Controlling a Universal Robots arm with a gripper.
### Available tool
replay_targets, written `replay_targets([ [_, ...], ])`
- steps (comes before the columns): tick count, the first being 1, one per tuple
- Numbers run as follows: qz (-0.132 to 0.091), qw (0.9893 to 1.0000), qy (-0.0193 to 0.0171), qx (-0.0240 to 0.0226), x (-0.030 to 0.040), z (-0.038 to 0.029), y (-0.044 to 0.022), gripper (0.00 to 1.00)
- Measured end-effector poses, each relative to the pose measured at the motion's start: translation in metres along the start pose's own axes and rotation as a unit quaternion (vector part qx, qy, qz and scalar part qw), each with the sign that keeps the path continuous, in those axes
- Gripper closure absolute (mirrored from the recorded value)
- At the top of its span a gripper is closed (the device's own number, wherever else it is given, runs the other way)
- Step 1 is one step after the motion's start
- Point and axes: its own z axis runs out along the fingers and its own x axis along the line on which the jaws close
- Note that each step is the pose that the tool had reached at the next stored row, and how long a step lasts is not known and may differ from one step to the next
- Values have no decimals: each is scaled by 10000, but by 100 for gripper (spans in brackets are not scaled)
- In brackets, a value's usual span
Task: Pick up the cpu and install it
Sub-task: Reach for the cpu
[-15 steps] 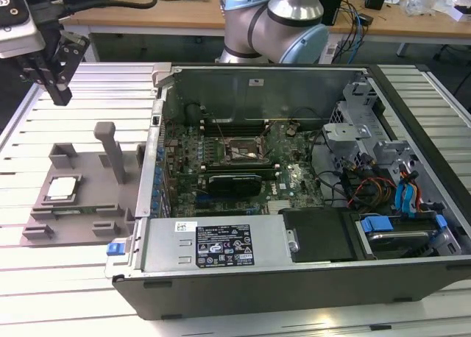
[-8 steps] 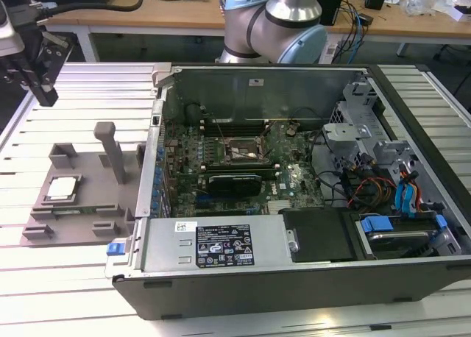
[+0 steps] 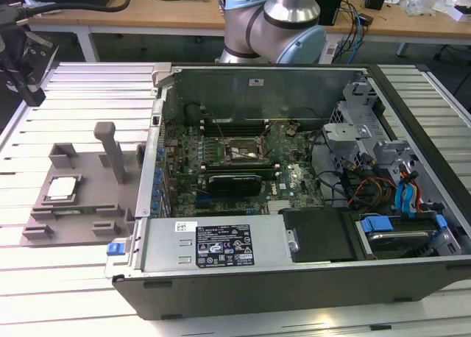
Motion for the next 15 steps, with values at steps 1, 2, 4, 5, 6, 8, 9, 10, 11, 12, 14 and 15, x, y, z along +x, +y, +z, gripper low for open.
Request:
replay_targets([
  [1, 0, 10000, 0, 0, 21, 0, -1, 89],
  [2, 0, 10000, 0, 0, 51, -1, -4, 89],
  [4, 0, 10000, 0, 0, 103, -1, -8, 89],
  [5, 0, 10000, 0, 0, 133, -2, -10, 89],
  [6, 0, 10000, 0, 0, 160, -2, -12, 89],
  [8, 0, 10000, 0, 0, 204, -3, -15, 89],
  [9, 0, 10000, 0, 0, 230, -4, -17, 89],
  [10, 0, 10000, 0, 0, 248, -4, -18, 89],
  [11, 0, 10000, 0, 0, 280, -5, -21, 89],
  [12, 0, 10000, 0, 0, 301, -5, -22, 89],
  [14, 0, 10000, 0, 0, 317, -4, -23, 89],
  [15, 0, 10000, 0, 0, 318, -4, -23, 89],
])
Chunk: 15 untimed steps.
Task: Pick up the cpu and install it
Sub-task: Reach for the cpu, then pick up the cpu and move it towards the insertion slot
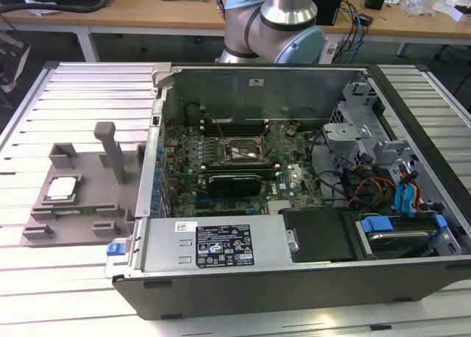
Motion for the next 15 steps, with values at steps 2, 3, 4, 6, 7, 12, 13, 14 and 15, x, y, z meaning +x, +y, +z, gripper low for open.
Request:
replay_targets([
  [2, 0, 10000, 0, 0, 1, 0, 0, 89],
  [3, 0, 10000, 0, 0, 1, 0, 0, 89],
  [4, 0, 10000, 0, 0, 1, 1, 0, 89],
  [6, 0, 10000, 0, 0, 2, 1, 0, 89],
  [7, 0, 10000, 0, 0, 2, 1, 0, 89],
  [12, 0, 10000, 0, 0, 3, 1, 0, 58],
  [13, 0, 10000, 0, 0, 3, 1, 0, 58],
  [14, 0, 10000, 0, 0, 3, 1, 0, 46],
  [15, 0, 10000, 0, 0, 3, 1, 0, 46],
])
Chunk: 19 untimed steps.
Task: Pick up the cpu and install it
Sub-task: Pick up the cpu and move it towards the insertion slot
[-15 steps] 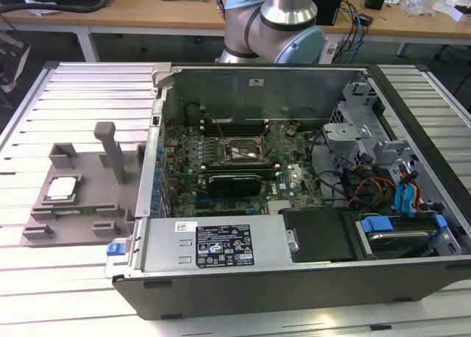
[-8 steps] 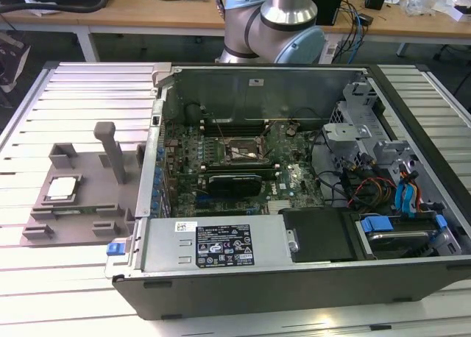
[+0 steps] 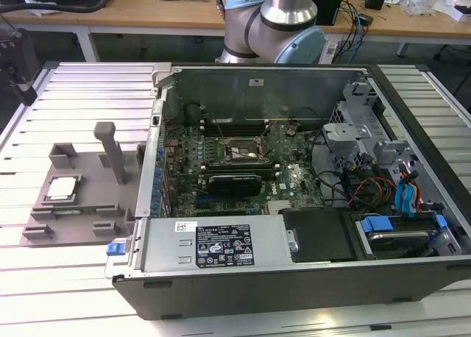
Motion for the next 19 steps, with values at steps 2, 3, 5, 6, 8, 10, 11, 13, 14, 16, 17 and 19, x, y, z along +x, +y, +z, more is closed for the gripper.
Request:
replay_targets([
  [2, -1, 10000, -5, 76, 2, 0, 2, 40],
  [3, -8, 9998, -14, 191, 0, 0, 7, 40],
  [5, -136, 9997, -10, 190, -1, 0, 12, 40],
  [6, -170, 9997, -9, 189, 0, 0, 13, 40],
  [8, -182, 9997, -9, 188, -1, 1, 14, 40],
  [10, -185, 9997, -10, 188, -1, 4, 14, 40],
  [11, -185, 9997, -9, 188, 0, 16, 13, 40],
  [13, -185, 9997, -9, 188, 0, 46, 12, 40],
  [14, -185, 9997, -10, 188, 1, 57, 11, 40],
  [16, -185, 9997, -9, 188, 1, 77, 10, 40],
  [17, -185, 9997, -9, 188, 1, 87, 10, 40],
  [19, -185, 9997, -9, 188, 2, 101, 9, 40],
])
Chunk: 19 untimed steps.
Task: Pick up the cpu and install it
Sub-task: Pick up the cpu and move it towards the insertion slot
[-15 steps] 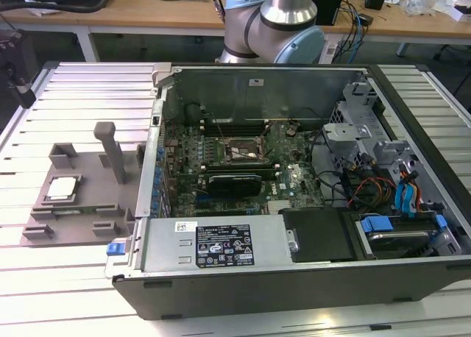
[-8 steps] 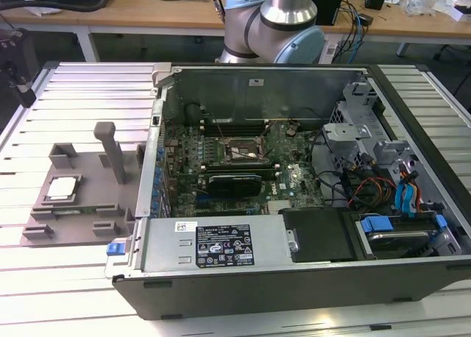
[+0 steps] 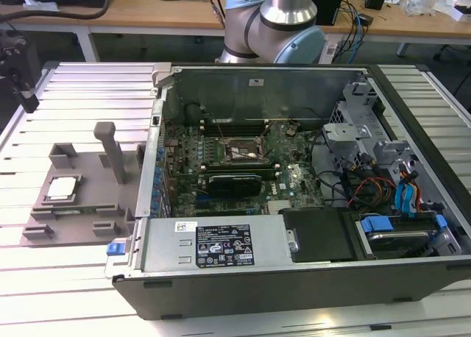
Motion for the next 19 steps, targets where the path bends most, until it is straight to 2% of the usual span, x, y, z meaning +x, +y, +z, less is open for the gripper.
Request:
replay_targets([
  [19, 0, 10000, 0, 0, 5, 175, -1, 40],
])
